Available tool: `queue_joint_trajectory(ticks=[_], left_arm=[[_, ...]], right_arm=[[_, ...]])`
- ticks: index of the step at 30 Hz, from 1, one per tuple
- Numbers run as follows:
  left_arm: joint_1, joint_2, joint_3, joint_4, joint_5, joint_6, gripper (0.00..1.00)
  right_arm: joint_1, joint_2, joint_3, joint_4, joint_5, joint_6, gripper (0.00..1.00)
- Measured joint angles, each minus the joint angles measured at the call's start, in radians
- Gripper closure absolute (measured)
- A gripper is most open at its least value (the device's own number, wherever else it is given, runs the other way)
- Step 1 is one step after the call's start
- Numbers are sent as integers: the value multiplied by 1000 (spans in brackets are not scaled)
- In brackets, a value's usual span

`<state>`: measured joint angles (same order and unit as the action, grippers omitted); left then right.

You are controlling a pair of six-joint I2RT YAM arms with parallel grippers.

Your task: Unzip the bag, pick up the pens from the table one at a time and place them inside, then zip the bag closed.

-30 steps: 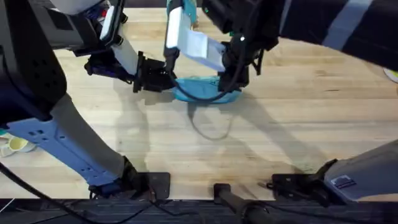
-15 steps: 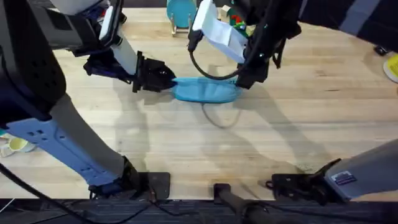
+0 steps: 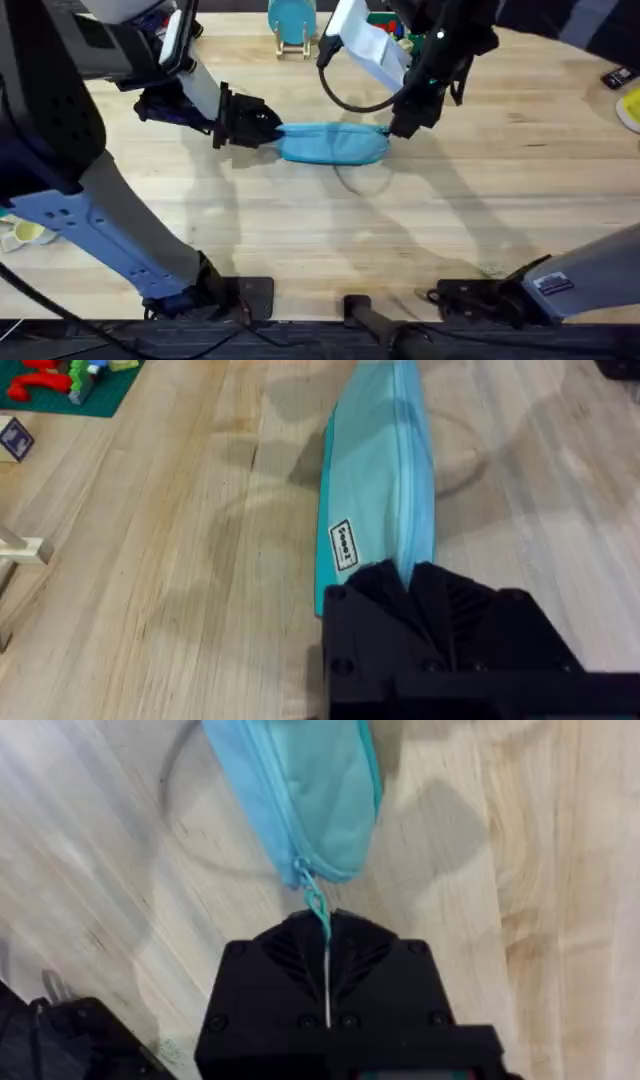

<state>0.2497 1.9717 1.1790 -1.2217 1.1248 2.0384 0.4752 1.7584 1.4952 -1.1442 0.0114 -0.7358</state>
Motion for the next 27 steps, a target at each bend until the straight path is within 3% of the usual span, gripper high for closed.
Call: queue_joint_trajectory(ticks=[16, 27], left_arm=[[1, 0, 0, 0, 0, 0, 959], [2, 0, 0, 0, 0, 0, 959]], right_arm=[[-32, 74, 0, -33, -35, 49, 969], [-147, 107, 0, -38, -103, 109, 969]])
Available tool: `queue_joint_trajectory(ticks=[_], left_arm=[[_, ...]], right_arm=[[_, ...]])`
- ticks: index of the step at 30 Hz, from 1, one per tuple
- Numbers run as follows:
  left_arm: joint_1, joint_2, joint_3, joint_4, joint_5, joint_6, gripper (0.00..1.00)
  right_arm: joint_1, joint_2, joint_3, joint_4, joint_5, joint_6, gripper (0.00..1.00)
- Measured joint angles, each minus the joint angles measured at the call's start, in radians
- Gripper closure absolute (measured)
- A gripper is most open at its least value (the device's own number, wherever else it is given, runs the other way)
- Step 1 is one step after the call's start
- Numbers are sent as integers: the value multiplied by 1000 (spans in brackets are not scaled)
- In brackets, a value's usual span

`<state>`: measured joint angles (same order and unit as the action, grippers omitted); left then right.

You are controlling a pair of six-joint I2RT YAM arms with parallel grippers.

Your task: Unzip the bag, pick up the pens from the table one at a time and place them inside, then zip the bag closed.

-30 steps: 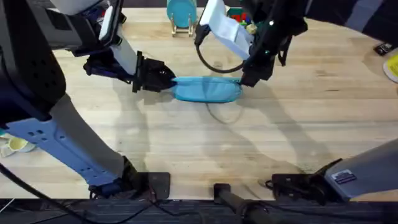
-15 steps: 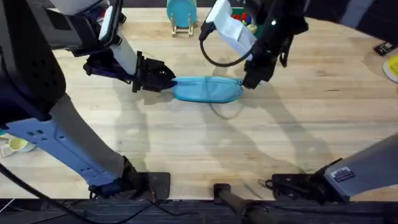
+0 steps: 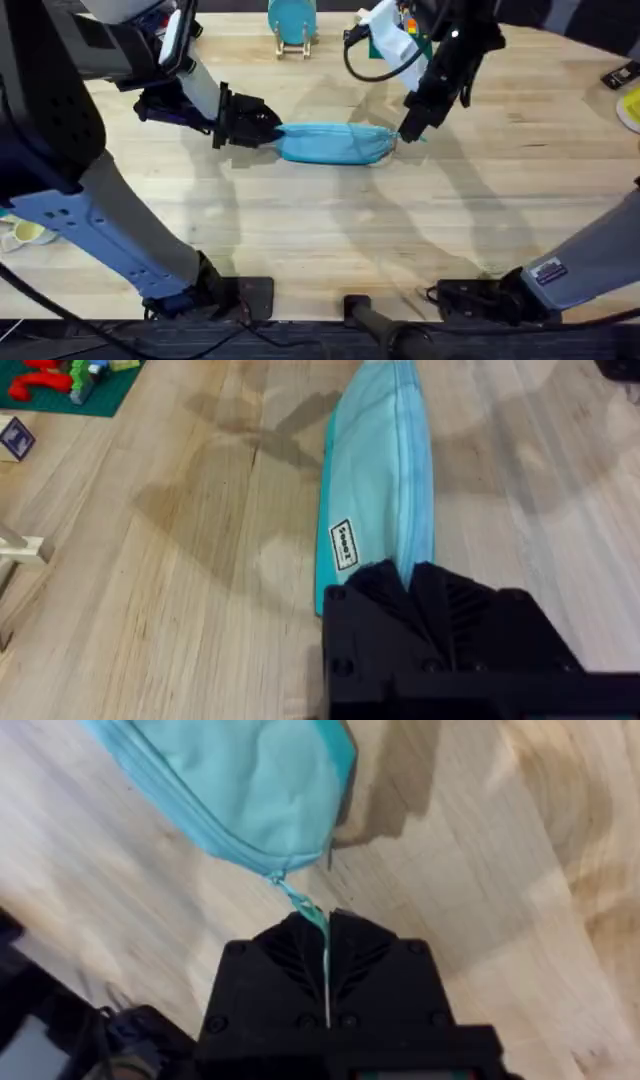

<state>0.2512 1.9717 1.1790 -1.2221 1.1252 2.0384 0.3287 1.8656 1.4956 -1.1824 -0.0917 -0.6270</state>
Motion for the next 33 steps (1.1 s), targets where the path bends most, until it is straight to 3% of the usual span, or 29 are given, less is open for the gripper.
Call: queue_joint_trajectory(ticks=[8, 20, 33], left_arm=[[0, 0, 0, 0, 0, 0, 959], [0, 0, 0, -2, -1, 0, 959], [0, 0, 0, -4, -3, 0, 959]], right_arm=[[-40, 0, 0, -4, -81, 7, 969], [-41, 0, -76, 4, -111, 29, 969], [-42, 0, -85, 66, -106, 56, 969]])
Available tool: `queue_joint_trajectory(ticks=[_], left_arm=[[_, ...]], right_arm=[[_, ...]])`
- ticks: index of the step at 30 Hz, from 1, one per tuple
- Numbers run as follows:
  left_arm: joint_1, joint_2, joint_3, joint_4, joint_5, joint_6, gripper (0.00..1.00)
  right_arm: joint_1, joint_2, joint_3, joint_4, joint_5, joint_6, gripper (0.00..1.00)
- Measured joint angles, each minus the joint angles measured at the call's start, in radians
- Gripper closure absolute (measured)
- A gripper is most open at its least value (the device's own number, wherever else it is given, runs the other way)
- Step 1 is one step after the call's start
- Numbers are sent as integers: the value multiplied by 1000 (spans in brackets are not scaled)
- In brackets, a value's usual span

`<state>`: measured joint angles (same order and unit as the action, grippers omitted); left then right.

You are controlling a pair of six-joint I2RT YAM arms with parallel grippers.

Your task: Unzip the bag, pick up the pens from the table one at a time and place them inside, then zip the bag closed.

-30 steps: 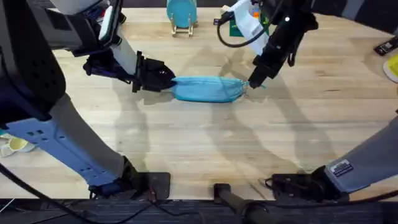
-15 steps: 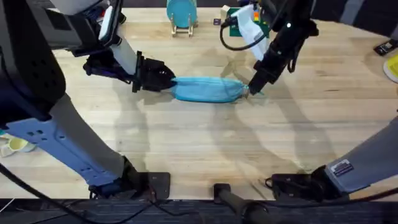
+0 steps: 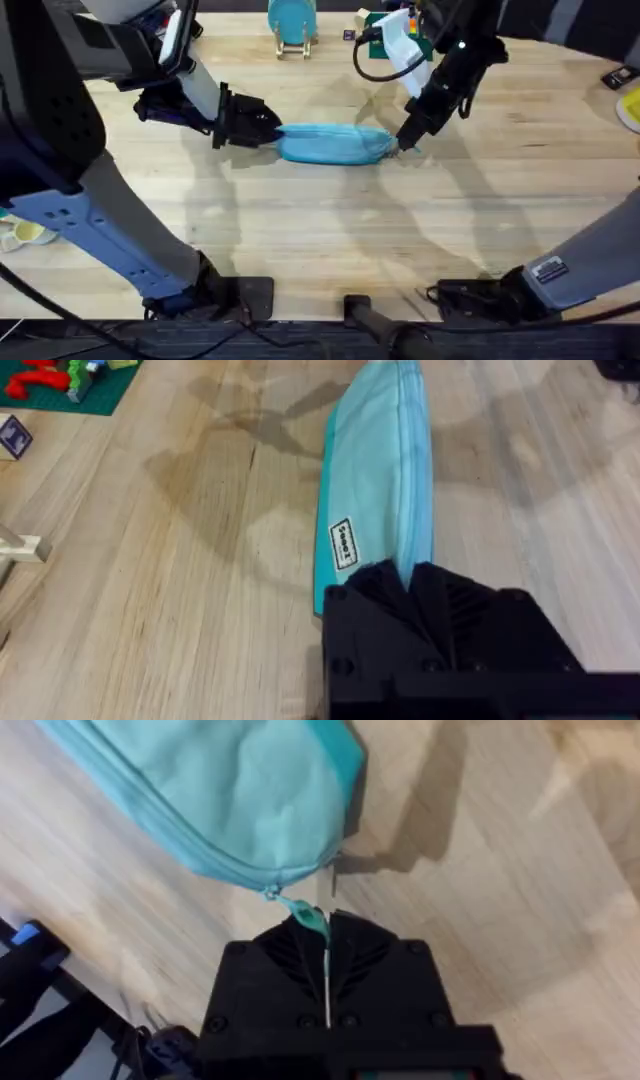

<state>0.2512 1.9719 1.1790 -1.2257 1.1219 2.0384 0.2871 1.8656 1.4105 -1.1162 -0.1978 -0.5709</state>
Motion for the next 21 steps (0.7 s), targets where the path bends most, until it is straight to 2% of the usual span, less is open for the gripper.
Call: queue_joint_trajectory(ticks=[16, 21], left_arm=[[0, 0, 0, -1, 0, 0, 959], [0, 0, 0, -1, 0, 0, 959]], right_arm=[[0, 0, 0, -4, 4, 12, 969], [0, 0, 0, -19, 39, 18, 969]])
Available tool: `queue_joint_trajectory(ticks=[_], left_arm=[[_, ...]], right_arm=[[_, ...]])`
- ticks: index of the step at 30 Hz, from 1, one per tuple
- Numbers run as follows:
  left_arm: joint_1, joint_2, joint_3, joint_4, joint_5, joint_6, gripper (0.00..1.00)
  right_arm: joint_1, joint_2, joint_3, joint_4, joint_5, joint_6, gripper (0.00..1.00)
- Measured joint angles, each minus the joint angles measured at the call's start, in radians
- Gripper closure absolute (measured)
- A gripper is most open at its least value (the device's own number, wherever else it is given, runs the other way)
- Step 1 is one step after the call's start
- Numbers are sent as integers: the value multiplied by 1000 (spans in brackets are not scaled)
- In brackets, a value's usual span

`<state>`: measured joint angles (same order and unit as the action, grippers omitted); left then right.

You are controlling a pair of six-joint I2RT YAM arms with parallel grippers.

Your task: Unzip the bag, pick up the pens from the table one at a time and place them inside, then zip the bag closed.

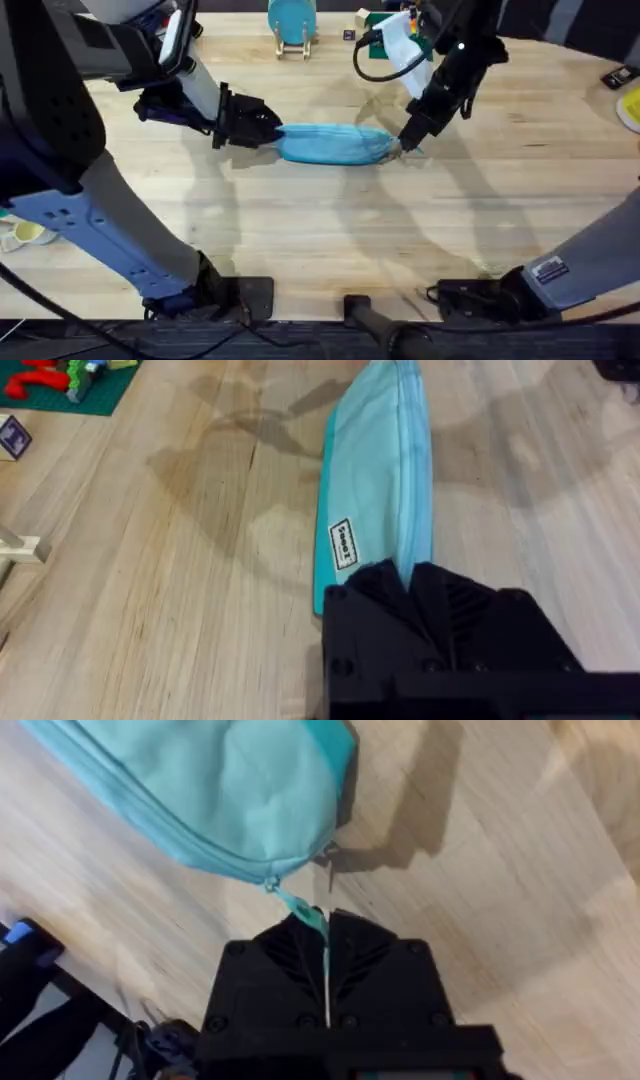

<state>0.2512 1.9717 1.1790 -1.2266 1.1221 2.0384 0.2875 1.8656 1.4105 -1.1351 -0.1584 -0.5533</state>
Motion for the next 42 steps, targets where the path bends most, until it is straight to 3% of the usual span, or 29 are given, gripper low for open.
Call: queue_joint_trajectory(ticks=[6, 16, 32, 34, 40, 42], left_arm=[[0, 0, 0, -2, 0, 0, 959], [2, 0, 0, 0, -2, 0, 959], [2, 0, 0, 0, -4, 0, 959], [2, 0, 0, 0, -4, 0, 959], [2, 0, 0, 0, -4, 0, 959], [2, 0, 0, 0, -4, 0, 959]], right_arm=[[5, 0, 0, -26, 39, 2, 969], [-23, 0, -4, -65, 227, 25, 969], [-45, 0, -5, -58, 253, 50, 968], [-45, 0, -5, -44, 253, 74, 859], [-45, 0, -5, -19, 253, 131, 45], [-45, -2, -5, -13, 253, 145, 8]])
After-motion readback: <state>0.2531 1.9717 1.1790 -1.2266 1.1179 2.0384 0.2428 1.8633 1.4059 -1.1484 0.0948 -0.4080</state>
